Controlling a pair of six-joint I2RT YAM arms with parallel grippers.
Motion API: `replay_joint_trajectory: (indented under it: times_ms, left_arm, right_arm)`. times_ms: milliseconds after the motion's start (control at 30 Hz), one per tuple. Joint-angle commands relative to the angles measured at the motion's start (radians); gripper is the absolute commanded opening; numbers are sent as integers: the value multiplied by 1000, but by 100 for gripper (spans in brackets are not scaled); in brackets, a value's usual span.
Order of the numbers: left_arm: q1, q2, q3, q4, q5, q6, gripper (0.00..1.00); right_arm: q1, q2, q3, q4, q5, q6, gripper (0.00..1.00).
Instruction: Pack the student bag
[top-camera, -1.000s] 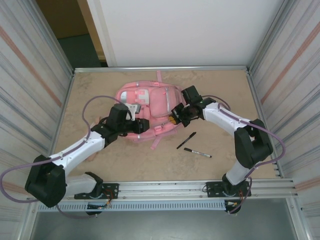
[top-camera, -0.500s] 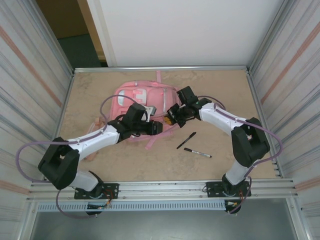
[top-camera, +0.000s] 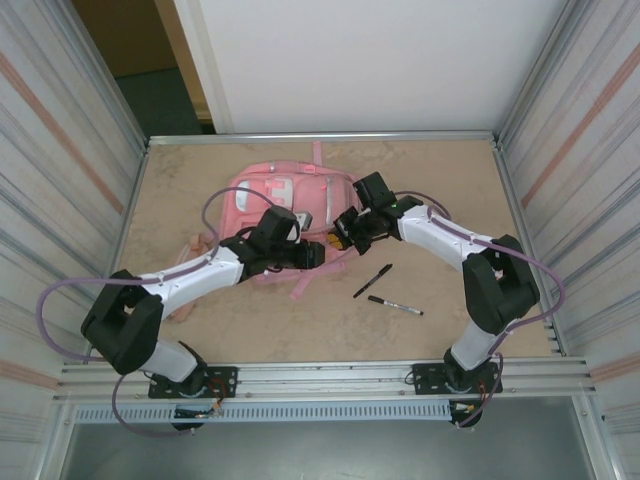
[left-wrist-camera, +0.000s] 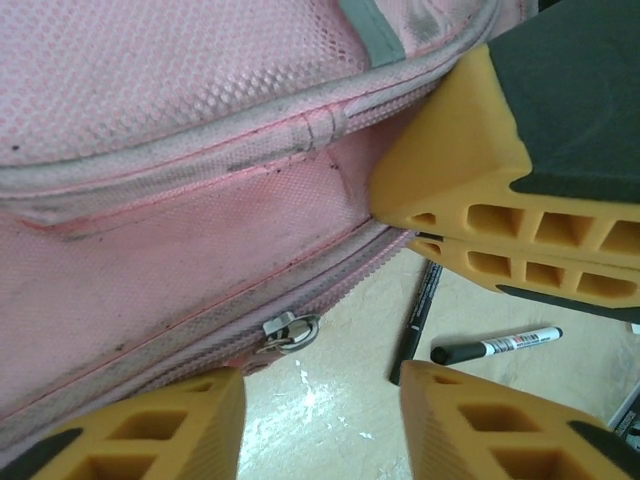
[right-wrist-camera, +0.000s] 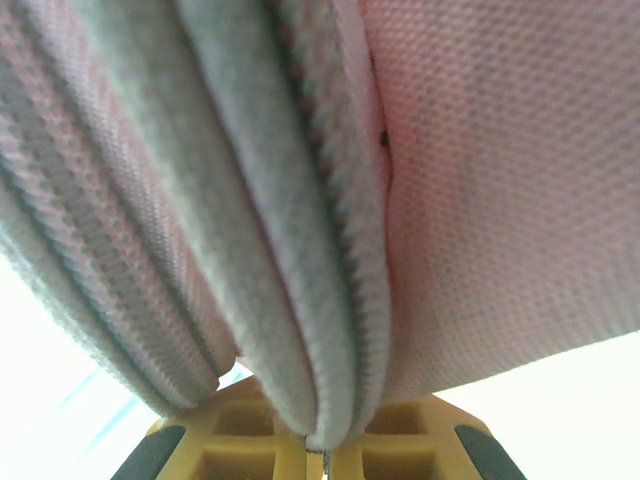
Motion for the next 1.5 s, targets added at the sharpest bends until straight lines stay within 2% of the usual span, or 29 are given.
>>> replay_joint_trajectory:
  times_ms: [0, 100, 200, 333, 467, 533, 633, 733, 800, 1000, 1100, 1200, 1467]
  left_arm:
    - [15, 41, 27, 25, 9, 28, 36]
    - [18, 62, 48, 28, -17, 57, 30]
    - [18, 80, 64, 13, -54, 70, 30]
    - [18, 92, 62, -26, -114, 70, 42]
    - [16, 84, 19, 13, -121, 47, 44]
    - [13, 72, -15, 60, -111, 59, 44]
    - [25, 60, -97, 229, 1, 130, 44]
    - [57, 53, -166, 378, 71, 138, 41]
    - [57, 27, -205, 435, 33, 139, 41]
    - [42, -46, -247, 410, -90, 66, 44]
    - [14, -124, -308, 373, -251, -5, 40]
    - [-30, -214, -411, 475, -329, -22, 36]
    - [-12, -216, -409, 592, -59, 42, 39]
  right_arm:
    - [21, 26, 54, 29, -68, 10, 0]
    - [25, 38, 58, 33, -79, 9, 0]
    - [27, 37, 58, 34, -88, 10, 0]
    - [27, 27, 52, 30, -78, 6, 0]
    - [25, 22, 54, 30, -91, 8, 0]
    - [27, 18, 55, 30, -82, 8, 0]
    - [26, 21, 64, 29, -100, 7, 0]
    - [28, 17, 66, 31, -117, 0, 0]
    - [27, 12, 65, 26, -116, -6, 0]
    - [26, -16, 71, 22, -104, -3, 0]
    - [27, -13, 86, 22, -122, 0, 0]
    - [32, -19, 101, 22, -126, 0, 0]
    - [41, -26, 131, 44, -132, 12, 0]
